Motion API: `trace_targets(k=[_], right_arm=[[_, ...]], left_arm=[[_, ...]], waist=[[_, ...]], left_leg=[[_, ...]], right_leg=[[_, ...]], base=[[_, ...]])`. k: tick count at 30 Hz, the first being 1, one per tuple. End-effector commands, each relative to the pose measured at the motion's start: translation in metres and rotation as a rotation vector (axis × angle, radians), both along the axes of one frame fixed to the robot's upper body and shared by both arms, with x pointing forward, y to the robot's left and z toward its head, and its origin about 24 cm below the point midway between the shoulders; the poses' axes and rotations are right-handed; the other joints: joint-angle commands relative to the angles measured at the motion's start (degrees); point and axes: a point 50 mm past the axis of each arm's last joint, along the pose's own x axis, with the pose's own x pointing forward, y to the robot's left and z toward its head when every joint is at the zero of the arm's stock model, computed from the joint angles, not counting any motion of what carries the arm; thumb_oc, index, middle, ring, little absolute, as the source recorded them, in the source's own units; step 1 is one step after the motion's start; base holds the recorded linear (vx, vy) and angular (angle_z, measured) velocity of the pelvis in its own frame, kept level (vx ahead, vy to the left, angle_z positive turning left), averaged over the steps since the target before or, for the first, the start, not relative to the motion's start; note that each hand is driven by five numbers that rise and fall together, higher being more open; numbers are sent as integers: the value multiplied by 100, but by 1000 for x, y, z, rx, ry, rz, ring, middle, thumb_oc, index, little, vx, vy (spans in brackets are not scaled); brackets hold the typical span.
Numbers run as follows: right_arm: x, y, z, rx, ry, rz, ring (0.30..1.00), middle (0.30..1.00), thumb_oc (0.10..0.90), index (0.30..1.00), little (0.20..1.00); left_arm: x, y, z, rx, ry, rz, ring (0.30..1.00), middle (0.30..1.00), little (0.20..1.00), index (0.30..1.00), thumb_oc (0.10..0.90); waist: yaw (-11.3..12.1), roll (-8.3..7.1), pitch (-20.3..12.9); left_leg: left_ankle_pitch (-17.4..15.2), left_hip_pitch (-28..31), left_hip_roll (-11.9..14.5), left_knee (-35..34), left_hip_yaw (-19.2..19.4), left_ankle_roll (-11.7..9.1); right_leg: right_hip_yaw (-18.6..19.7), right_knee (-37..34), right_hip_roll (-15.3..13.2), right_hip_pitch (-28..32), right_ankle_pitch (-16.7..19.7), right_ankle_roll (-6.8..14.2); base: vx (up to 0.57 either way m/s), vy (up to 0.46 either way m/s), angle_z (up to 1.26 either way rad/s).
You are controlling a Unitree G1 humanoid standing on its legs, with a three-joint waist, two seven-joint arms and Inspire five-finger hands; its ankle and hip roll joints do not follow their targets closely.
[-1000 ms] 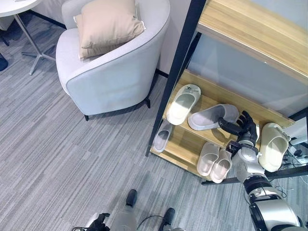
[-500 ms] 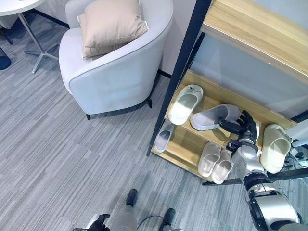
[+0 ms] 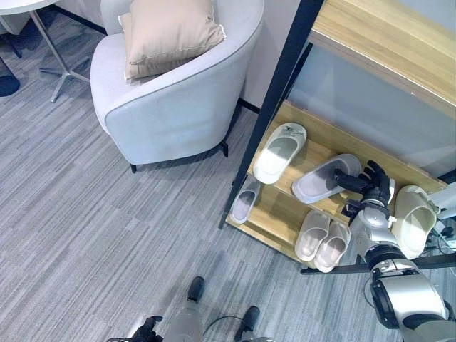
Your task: Arrange the slippers neatly on the shoe rack.
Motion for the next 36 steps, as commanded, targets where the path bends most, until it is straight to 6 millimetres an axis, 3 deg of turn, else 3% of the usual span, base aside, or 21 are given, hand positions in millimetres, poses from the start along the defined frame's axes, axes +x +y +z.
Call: trace_targets(k=[1, 13, 19, 21, 24, 25, 31, 33, 36], right_arm=[[5, -36, 62, -122, -146, -68, 300, 300, 400, 300, 300], [-5, -33, 50, -302, -80, 4, 300, 300, 400, 300, 300], [-25, -11, 44, -487, -139, 137, 300, 300, 400, 300, 300], [-42, -1, 39, -581, -154, 195, 300, 300, 400, 300, 300], [-53, 16, 46, -653, -208, 254, 300, 300, 400, 300, 300], [-65, 26, 43, -716, -214, 305, 300, 300, 400, 300, 300], [-85, 52, 51, -852, -275, 385, 300, 300, 400, 300, 300], [-93, 57, 54, -894, -293, 402, 300, 300, 400, 300, 300], [-106, 64, 56, -936, -313, 436, 300, 300, 400, 300, 300]], left_arm=[[7, -10, -1, -15, -6, -20, 900, 900, 900, 900, 800], [8, -14, -2, -30, -9, -31, 900, 900, 900, 900, 800], [6, -21, -4, -57, 2, -45, 900, 900, 900, 900, 800], [2, -22, -5, -62, 23, -48, 900, 900, 900, 900, 800], [-3, -23, -7, -68, 44, -54, 900, 900, 900, 900, 800], [-5, -23, -7, -70, 55, -53, 900, 900, 900, 900, 800], [-4, -16, -6, -58, 43, -35, 900, 900, 900, 900, 800], [-3, -12, -5, -48, 37, -31, 900, 900, 900, 900, 800], [-4, -9, -4, -55, 19, 1, 900, 900, 900, 900, 800]], waist=[[179, 87, 18], [42, 57, -41], [-117, 89, -149], [-207, 123, -193], [-276, 146, -213], [-359, 183, -215], [-512, 356, -44], [-600, 389, 24], [-772, 395, 47]], left_leg=[[-580, 538, 16, -516, -510, -61], [-638, 673, -4, -508, -487, -24], [-725, 805, -62, -491, -501, 29], [-802, 935, -91, -450, -474, 79], [-865, 1064, -108, -427, -427, 134], [-924, 1193, -126, -414, -345, 182], [-997, 1572, -57, -415, -25, 287], [-1018, 1701, -7, -422, 36, 278], [-1007, 1824, -42, -470, 151, 260]], right_leg=[[205, 33, -5, 97, -457, 291], [235, 33, -24, 202, -439, 302], [196, 33, -82, 361, -453, 308], [206, 60, -112, 480, -451, 324], [263, 165, -139, 525, -471, 352], [330, 347, -184, 522, -506, 373], [431, 1296, -311, 275, -611, 458], [542, 1502, -173, 164, -730, 404], [527, 1280, 351, -108, -796, 179]], base=[[0, 0, 0], [-2, 3, 0], [4, 31, -1], [40, 79, 1], [31, 88, -6], [28, 111, -28], [12, 73, -39], [38, -12, -36], [37, -57, -19]])
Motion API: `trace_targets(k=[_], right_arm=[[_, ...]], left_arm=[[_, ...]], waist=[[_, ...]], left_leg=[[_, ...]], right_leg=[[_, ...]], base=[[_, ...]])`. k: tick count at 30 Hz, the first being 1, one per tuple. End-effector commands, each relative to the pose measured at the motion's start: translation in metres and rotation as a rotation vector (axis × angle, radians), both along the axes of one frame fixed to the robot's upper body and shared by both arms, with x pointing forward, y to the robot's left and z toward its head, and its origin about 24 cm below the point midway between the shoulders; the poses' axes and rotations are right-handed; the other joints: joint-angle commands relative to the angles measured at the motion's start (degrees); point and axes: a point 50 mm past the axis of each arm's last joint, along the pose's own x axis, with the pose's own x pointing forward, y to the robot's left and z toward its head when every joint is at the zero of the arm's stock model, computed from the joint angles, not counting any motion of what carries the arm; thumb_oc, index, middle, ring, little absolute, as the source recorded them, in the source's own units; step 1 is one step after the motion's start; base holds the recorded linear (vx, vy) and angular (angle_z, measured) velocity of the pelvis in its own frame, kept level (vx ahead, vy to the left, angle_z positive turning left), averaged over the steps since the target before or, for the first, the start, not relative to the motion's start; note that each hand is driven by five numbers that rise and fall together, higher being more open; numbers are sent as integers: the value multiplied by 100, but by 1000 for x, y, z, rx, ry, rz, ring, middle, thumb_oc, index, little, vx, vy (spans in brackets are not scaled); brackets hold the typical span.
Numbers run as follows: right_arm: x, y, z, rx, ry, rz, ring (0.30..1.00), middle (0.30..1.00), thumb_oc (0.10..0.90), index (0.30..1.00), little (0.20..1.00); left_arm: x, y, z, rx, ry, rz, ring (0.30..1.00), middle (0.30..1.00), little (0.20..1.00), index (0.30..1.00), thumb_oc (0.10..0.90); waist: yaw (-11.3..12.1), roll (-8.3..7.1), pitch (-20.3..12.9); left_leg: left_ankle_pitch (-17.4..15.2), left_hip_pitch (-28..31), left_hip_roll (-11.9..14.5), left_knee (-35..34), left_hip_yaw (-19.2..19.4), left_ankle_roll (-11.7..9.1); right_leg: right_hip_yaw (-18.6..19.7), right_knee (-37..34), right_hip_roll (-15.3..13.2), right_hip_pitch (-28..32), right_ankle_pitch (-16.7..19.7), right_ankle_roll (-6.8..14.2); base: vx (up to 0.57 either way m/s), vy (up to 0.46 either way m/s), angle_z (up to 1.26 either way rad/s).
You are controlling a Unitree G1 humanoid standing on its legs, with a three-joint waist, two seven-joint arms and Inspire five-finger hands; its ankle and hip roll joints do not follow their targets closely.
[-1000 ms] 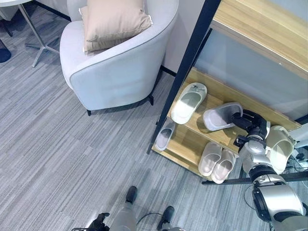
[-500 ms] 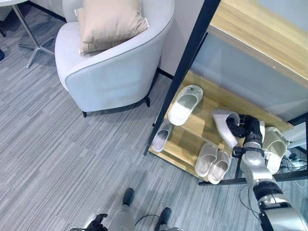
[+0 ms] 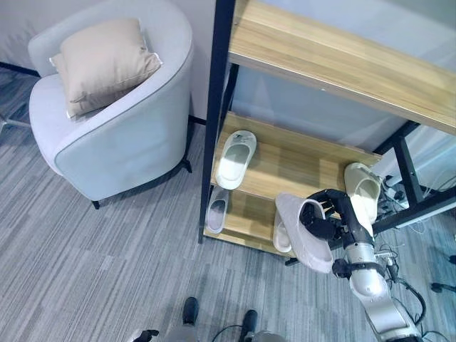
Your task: Arrange the slippers neatly on the shoe rack.
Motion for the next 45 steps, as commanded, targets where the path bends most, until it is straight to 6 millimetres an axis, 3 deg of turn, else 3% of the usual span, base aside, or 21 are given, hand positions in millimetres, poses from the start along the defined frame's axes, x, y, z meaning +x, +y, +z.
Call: trace_targets(k=[1, 5, 8, 9, 10, 12, 14, 15, 16, 18, 19, 21, 26, 29, 35, 40, 45], right_arm=[[9, -3, 75, -104, -342, 58, 300, 300, 400, 300, 300], [3, 1, 76, -206, -325, 110, 300, 300, 400, 300, 300], [-1, 1, 70, -205, -297, 140, 300, 300, 400, 300, 300], [0, 2, 69, -180, -284, 154, 300, 300, 400, 300, 300], [1, 2, 69, -180, -285, 155, 300, 300, 400, 300, 300], [4, 4, 75, -198, -309, 177, 300, 300, 400, 300, 300], [5, 8, 79, -202, -324, 199, 300, 300, 400, 300, 300], [6, 9, 77, -201, -319, 202, 300, 300, 400, 300, 300], [6, 11, 70, -160, -291, 212, 300, 300, 400, 300, 300], [5, 13, 69, -162, -290, 218, 300, 300, 400, 300, 300], [5, 14, 68, -198, -285, 228, 300, 300, 400, 300, 300], [1, 17, 60, -222, -247, 254, 300, 300, 400, 300, 300], [0, 30, 48, -172, -193, 312, 300, 300, 400, 300, 300], [4, 40, 43, -187, -163, 366, 300, 300, 400, 300, 300], [21, 54, 50, -200, -200, 399, 300, 300, 400, 300, 300], [34, 60, 55, -270, -220, 406, 300, 300, 400, 300, 300], [35, 61, 52, -272, -204, 418, 300, 300, 400, 300, 300]], left_arm=[[16, -14, 0, -48, -47, 9, 900, 900, 900, 900, 800], [18, -16, 0, -53, -68, 10, 900, 900, 900, 900, 800], [17, -19, 0, -77, -92, 48, 900, 900, 900, 900, 800], [22, -22, 1, -83, -117, 42, 900, 900, 900, 900, 800], [22, -22, 1, -83, -117, 43, 900, 900, 900, 900, 800], [42, -24, 7, -68, -184, 8, 900, 900, 900, 900, 800], [54, -29, 10, -64, -219, -26, 900, 900, 900, 900, 800], [57, -31, 11, -66, -231, -30, 900, 900, 900, 900, 800], [55, -31, 10, -62, -231, -33, 900, 900, 900, 900, 800], [52, -31, 9, -57, -216, -39, 900, 900, 900, 900, 800], [48, -30, 8, -49, -198, -43, 900, 900, 900, 900, 800], [38, -28, 4, -31, -159, -33, 900, 900, 900, 900, 800], [53, -25, 10, -6, -193, -65, 900, 900, 900, 900, 800], [75, -21, 19, -6, -274, -41, 900, 900, 900, 900, 800], [100, -24, 30, -4, -350, -64, 900, 900, 900, 900, 800], [110, -25, 35, -9, -392, -52, 900, 900, 900, 900, 800], [117, -22, 40, 14, -427, -37, 900, 900, 900, 900, 800]], waist=[[-60, 226, -207], [-152, 202, -235], [-176, 246, -376], [-203, 232, -283], [-213, 236, -277], [-237, 228, -7], [-212, 256, 118], [-208, 278, 134], [-242, 302, 124], [-245, 334, 102], [-213, 354, 106], [-242, 420, 50], [-310, 279, 145], [-296, 205, 294], [-295, 159, 530], [-193, 170, 670], [-137, 194, 790]], left_leg=[[-893, 404, -108, 102, -488, 57], [-948, 366, -213, 264, -517, 23], [-1032, 316, -154, 415, -478, -114], [-1073, 52, -77, 1023, -359, -336], [-1118, 6, -75, 1113, -366, -341], [-857, -738, 167, 2395, -91, -714], [-730, -1114, 401, 3017, 145, -664], [-784, -1223, 514, 3013, 171, -639], [-812, -1250, 802, 2395, 114, -632], [-685, -1135, 913, 1965, 9, -634], [-495, -1022, 976, 1485, -177, -643], [-453, -827, 930, 950, -517, -646], [-452, -908, 746, 1026, -358, -566], [-548, -1063, 633, 1141, -224, -470], [-629, -1321, 570, 1231, 28, -360], [-727, -1459, 588, 1319, 269, -330], [-717, -1509, 565, 1468, 191, -355]], right_leg=[[81, 579, 448, -432, -655, -35], [224, 211, 660, -254, -701, -180], [281, -167, 762, 5, -682, -265], [281, -281, 762, 150, -718, -334], [271, -293, 768, 155, -711, -338], [203, -309, 734, 227, -757, -474], [138, -285, 768, 320, -858, -591], [141, -267, 786, 325, -895, -598], [156, -219, 766, 336, -965, -526], [188, -193, 793, 342, -1004, -493], [238, -125, 812, 362, -1076, -480], [378, 18, 799, 348, -1147, -441], [508, 284, 532, -9, -1073, -389], [621, 228, 415, -194, -914, -299], [848, 171, 291, -610, -645, -161], [643, 303, 104, -821, -559, -18], [556, 493, 62, -869, -612, -59]], base=[[45, -83, -18], [57, -90, -2], [72, -131, 10], [18, -133, 9], [-67, -146, 7], [-141, -109, 18], [-76, -65, 28], [69, 18, 16], [81, 32, -9], [116, 84, -13], [160, 155, 1], [146, 191, -17], [21, 163, -25], [-30, 122, -15], [-67, 110, -24], [-65, 47, -22], [16, -36, -5]])
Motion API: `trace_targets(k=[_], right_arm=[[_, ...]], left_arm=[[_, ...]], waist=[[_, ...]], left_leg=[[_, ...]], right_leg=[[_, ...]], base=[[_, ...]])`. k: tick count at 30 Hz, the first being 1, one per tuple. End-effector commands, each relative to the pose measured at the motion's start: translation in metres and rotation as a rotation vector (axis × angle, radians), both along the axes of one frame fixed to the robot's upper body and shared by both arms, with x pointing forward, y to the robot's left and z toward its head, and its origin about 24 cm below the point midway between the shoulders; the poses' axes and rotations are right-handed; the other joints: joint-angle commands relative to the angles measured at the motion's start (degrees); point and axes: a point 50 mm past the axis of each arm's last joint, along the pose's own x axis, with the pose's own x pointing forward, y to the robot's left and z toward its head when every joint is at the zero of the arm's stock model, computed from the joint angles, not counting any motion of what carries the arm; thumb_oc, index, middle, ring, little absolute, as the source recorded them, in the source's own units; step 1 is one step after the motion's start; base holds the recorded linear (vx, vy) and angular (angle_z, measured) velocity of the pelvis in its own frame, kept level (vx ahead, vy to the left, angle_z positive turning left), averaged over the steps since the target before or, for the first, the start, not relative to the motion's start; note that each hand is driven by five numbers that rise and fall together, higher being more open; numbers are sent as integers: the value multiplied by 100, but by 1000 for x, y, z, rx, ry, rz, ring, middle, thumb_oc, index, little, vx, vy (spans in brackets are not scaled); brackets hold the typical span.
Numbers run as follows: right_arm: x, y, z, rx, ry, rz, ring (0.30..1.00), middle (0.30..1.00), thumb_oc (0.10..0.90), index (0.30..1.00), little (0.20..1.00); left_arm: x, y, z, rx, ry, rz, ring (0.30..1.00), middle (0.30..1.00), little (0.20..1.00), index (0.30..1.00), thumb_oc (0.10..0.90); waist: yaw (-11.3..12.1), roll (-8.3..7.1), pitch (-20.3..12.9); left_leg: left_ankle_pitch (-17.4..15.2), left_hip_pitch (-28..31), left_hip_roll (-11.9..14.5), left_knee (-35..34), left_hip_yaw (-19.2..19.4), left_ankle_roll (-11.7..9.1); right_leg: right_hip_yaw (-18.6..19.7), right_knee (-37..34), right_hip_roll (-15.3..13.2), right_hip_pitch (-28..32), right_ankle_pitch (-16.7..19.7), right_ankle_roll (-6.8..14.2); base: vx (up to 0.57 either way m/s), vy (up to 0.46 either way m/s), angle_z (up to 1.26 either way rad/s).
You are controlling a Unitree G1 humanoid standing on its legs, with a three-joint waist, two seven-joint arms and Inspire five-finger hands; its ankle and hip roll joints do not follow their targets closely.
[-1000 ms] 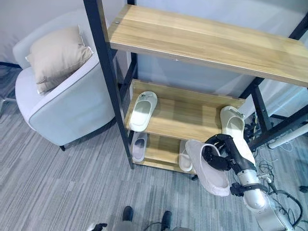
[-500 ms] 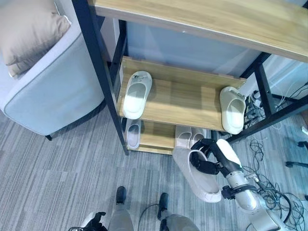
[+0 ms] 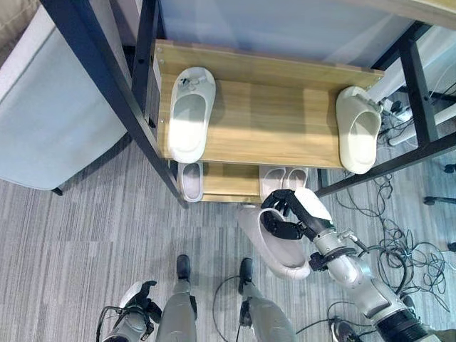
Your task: Arrange the slippers neatly on the shoe rack.
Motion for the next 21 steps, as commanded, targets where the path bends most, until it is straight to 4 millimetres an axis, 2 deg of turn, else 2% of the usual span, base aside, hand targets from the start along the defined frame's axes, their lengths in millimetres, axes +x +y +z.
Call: trace_targets(k=[1, 4, 6, 7, 9, 11, 12, 13, 15, 16, 17, 18, 19, 20, 21], right_arm=[[0, 9, 40, 39, -198, 78, 300, 300, 400, 300, 300], [-3, 10, 34, 34, -170, 94, 300, 300, 400, 300, 300], [-3, 11, 33, 34, -166, 100, 300, 300, 400, 300, 300], [-6, 11, 34, 40, -170, 108, 300, 300, 400, 300, 300], [-7, 9, 33, 44, -170, 102, 300, 300, 400, 300, 300], [-7, 3, 32, 66, -164, 69, 300, 300, 400, 300, 300], [-8, 1, 29, 68, -148, 61, 300, 300, 400, 300, 300], [-10, 1, 21, 45, -111, 60, 300, 300, 400, 300, 300], [-12, -2, 19, 41, -103, 50, 300, 300, 400, 300, 300], [-11, 2, 19, 55, -102, 55, 300, 300, 400, 300, 300], [-10, 2, 19, 56, -103, 55, 300, 300, 400, 300, 300], [-10, 4, 18, 59, -103, 59, 300, 300, 400, 300, 300], [-8, 8, 19, 64, -104, 71, 300, 300, 400, 300, 300], [-5, 12, 20, 68, -104, 78, 300, 300, 400, 300, 300], [-5, 12, 20, 68, -104, 78, 300, 300, 400, 300, 300]], left_arm=[[20, -27, 5, -92, -132, 9, 900, 900, 900, 900, 800], [3, -26, -4, -88, -74, 21, 900, 900, 900, 900, 800], [-2, -26, -6, -88, -57, 23, 900, 900, 900, 900, 800], [-11, -28, -11, -89, -19, 21, 900, 900, 900, 900, 800], [-12, -30, -12, -86, -13, 6, 900, 900, 900, 900, 800], [-4, -35, -10, -88, -36, -25, 900, 900, 900, 900, 800], [-5, -36, -10, -81, -31, -25, 900, 900, 900, 900, 800], [-17, -37, -15, -81, -2, -14, 900, 900, 900, 900, 800], [-17, -39, -15, -88, -4, -23, 900, 900, 900, 900, 800], [-8, -36, -10, -63, -42, -56, 900, 900, 900, 900, 800], [-8, -35, -10, -62, -43, -56, 900, 900, 900, 900, 800], [-4, -31, -7, -59, -59, -54, 900, 900, 900, 900, 800], [3, -24, -2, -61, -88, -17, 900, 900, 900, 900, 800], [12, -13, 5, -73, -136, 60, 900, 900, 900, 900, 800], [12, -13, 5, -73, -136, 60, 900, 900, 900, 900, 800]], waist=[[122, 98, -274], [134, 95, -386], [136, 93, -418], [141, 87, -493], [125, 80, -500], [90, 51, -492], [100, 94, -537], [121, 151, -595], [121, 143, -608], [117, 171, -478], [115, 163, -491], [123, 193, -428], [126, 187, -312], [121, 161, -161], [123, 167, -146]], left_leg=[[-714, -238, 83, 689, -218, 92], [-692, -161, 96, 571, -280, 78], [-690, -134, 94, 528, -296, 74], [-721, -74, 73, 467, -294, 55], [-705, -139, 40, 566, -277, -2], [-604, -540, 77, 1044, 158, -100], [-634, -478, 116, 903, 289, -74], [-785, -256, 126, 667, 305, 63], [-805, -284, 56, 669, 248, 130], [-915, -292, 28, 769, 244, 236], [-892, -317, 19, 762, 247, 243], [-944, -308, 43, 821, 265, 249], [-1006, -282, 44, 888, 263, 236], [-1078, -289, 36, 1067, 266, 232], [-1106, -278, 46, 1091, 264, 228]], right_leg=[[-269, 1064, -238, -141, -948, 275], [-382, 943, -228, -48, -962, 251], [-400, 904, -219, -16, -961, 251], [-447, 778, -225, 62, -955, 273], [-531, 688, -257, 120, -935, 276], [-746, 539, -344, 155, -890, 278], [-808, 489, -332, 170, -881, 283], [-809, 580, -327, 236, -901, 365], [-853, 717, -397, 204, -888, 405], [-844, 1459, -639, -80, -740, 586], [-840, 1465, -649, -111, -729, 587], [-805, 1781, -699, -259, -756, 634], [-759, 1973, -698, -418, -755, 589], [-898, 1827, -763, -623, -687, 514], [-898, 1836, -755, -606, -702, 516]], base=[[57, -45, 15], [81, -49, 19], [74, -18, 16], [100, -29, 15], [49, -35, 12], [-15, 9, 29], [107, 161, 76], [120, 151, 72], [93, 126, 18], [52, 131, 0], [36, 155, -6], [29, 90, -8], [52, 95, -15], [43, 52, -8], [53, -110, -5]])
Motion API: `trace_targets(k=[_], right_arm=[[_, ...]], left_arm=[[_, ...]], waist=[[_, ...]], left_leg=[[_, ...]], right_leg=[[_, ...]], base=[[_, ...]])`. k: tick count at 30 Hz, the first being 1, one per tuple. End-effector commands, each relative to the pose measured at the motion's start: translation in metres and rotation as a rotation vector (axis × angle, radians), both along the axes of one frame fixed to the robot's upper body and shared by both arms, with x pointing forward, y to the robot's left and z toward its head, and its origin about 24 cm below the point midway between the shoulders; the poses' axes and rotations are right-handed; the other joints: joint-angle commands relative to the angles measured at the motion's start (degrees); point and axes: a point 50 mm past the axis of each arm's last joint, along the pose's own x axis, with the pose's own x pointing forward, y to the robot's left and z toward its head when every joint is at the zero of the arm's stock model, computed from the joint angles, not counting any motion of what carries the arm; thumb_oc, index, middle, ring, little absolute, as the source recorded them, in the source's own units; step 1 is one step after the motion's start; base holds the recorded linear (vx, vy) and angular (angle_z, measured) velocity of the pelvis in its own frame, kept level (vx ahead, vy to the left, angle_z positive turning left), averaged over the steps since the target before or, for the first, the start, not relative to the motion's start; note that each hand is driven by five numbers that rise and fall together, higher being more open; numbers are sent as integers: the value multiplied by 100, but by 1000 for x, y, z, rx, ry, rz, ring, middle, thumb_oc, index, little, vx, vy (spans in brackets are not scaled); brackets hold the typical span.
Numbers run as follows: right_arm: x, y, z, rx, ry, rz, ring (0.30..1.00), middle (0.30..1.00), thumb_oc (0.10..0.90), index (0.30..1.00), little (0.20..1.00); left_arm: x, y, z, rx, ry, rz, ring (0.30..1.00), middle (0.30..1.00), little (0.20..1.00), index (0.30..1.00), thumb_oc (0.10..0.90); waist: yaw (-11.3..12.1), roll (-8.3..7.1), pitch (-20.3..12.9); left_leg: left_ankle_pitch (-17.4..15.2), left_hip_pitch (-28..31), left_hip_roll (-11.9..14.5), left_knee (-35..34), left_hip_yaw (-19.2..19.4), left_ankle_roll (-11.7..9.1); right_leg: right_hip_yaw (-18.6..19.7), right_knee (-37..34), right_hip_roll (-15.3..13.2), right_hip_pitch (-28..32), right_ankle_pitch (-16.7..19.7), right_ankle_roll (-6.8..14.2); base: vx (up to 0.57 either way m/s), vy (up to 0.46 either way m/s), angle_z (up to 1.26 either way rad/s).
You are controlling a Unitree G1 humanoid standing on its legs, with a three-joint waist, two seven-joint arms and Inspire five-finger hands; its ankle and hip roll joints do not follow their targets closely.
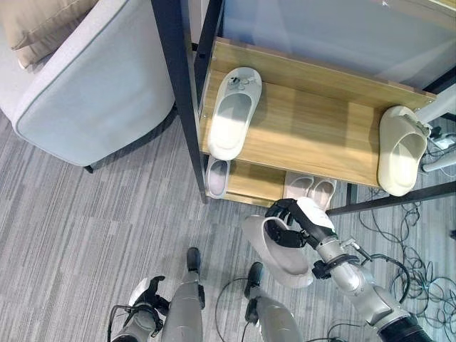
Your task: Arrange the slippers neatly on the shoe rack.
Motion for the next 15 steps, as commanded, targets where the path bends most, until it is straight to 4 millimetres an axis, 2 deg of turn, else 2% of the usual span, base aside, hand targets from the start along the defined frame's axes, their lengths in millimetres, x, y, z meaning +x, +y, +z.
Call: trace_targets(k=[1, 5, 7, 11, 12, 13, 14, 15], right_arm=[[11, 14, 34, 96, -159, 62, 300, 300, 400, 300, 300], [19, 18, 41, 80, -194, 78, 300, 300, 400, 300, 300], [25, 18, 46, 88, -225, 66, 300, 300, 400, 300, 300], [29, 16, 54, 91, -269, 50, 300, 300, 400, 300, 300], [30, 15, 57, 78, -284, 44, 300, 300, 400, 300, 300], [30, 15, 57, 78, -287, 43, 300, 300, 400, 300, 300], [38, 11, 70, 32, -358, 19, 300, 300, 400, 300, 300], [40, 9, 76, 30, -391, 6, 300, 300, 400, 300, 300]], left_arm=[[28, 12, 21, -57, -172, 107, 900, 900, 900, 900, 800], [39, 18, 30, -76, -237, 160, 900, 900, 900, 900, 800], [46, 15, 34, -99, -269, 162, 900, 900, 900, 900, 800], [43, 16, 33, -131, -287, 202, 900, 900, 900, 900, 800], [42, 16, 33, -136, -290, 214, 900, 900, 900, 900, 800], [43, 16, 33, -136, -292, 213, 900, 900, 900, 900, 800], [43, 15, 34, -138, -305, 217, 900, 900, 900, 900, 800], [44, 14, 35, -135, -314, 207, 900, 900, 900, 900, 800]], waist=[[89, -180, -11], [119, -164, 76], [133, -163, 122], [159, -123, 121], [180, -95, 127], [171, -104, 136], [233, -37, 179], [242, -25, 170]], left_leg=[[-914, -145, -4, 812, 25, -106], [-974, -461, 52, 1114, -18, -115], [-1020, -755, 110, 1441, -123, -135], [-1147, -1108, 158, 1819, -256, -157], [-1337, -1132, 198, 1971, -328, -203], [-1196, -1222, 184, 1970, -296, -167], [-1452, -1491, 232, 2392, -418, -191], [-1505, -1682, 260, 2594, -454, -184]], right_leg=[[-78, 219, -380, -217, -478, 303], [-9, 551, -311, -540, -560, 225], [-7, 933, -273, -836, -779, 108], [-54, 1430, -299, -1171, -1060, 64], [-11, 1646, -275, -1219, -1266, 100], [-61, 1619, -304, -1284, -1156, 44], [-8, 2158, -315, -1571, -1439, 76], [-7, 2354, -325, -1733, -1548, 44]], base=[[38, -118, -2], [-18, -83, 20], [-16, -90, 2], [24, -71, 1], [-4, -52, 10], [49, -88, 11], [-37, -83, 15], [44, -93, 12]])
